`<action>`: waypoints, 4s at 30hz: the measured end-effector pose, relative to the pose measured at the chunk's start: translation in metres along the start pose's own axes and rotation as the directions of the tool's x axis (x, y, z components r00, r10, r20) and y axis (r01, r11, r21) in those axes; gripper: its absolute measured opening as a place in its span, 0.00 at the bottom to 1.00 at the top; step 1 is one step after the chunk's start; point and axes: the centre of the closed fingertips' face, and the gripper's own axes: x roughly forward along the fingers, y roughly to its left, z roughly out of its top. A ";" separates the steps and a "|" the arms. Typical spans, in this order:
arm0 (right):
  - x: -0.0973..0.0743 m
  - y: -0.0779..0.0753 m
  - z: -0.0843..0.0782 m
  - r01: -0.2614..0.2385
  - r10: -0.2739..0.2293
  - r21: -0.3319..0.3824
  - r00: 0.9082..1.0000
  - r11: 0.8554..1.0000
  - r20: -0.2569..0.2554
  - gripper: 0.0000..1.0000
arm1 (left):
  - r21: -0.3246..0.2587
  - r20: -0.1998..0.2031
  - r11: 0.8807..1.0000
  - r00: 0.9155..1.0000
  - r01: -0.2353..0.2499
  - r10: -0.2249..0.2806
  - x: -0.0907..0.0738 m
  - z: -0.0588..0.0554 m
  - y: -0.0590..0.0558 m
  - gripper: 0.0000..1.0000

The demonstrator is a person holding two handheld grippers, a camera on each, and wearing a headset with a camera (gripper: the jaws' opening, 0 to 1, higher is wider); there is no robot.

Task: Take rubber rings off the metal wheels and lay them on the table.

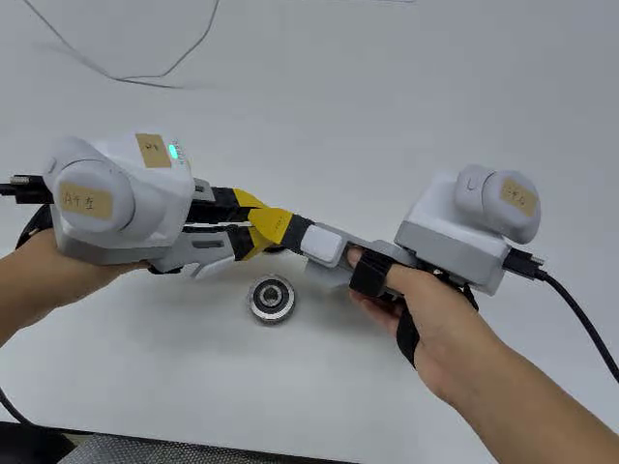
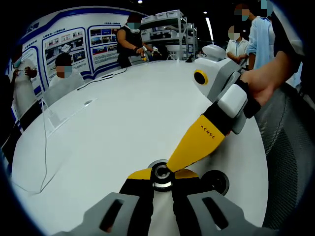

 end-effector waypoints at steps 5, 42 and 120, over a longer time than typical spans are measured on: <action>-0.002 0.003 -0.001 -0.014 0.014 0.018 1.000 1.000 -0.004 0.44 | 0.001 0.001 1.000 1.000 0.000 0.000 0.000 0.000 0.000 0.13; -0.003 -0.026 0.004 0.068 -0.068 -0.017 0.998 0.998 0.004 0.07 | 0.004 0.001 1.000 1.000 0.000 0.000 0.000 0.000 0.000 0.13; -0.004 -0.009 0.006 0.065 -0.064 0.008 0.997 0.998 -0.034 0.01 | 0.029 -0.016 0.999 0.999 -0.029 0.030 0.000 0.001 -0.001 0.13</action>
